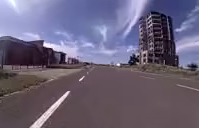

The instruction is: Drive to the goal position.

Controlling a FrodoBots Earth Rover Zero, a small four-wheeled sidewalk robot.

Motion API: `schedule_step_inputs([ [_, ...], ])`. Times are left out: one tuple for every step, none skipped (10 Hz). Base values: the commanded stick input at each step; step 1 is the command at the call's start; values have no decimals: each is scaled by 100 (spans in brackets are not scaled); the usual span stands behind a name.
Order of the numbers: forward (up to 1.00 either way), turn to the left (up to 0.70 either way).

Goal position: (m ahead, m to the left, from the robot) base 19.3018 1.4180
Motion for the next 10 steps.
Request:
schedule_step_inputs([
  [100, 0],
  [100, 0],
  [100, 0],
  [100, 0],
  [100, 0],
  [100, 0],
  [100, 0],
  [100, 0],
  [100, 0],
  [100, 0],
])
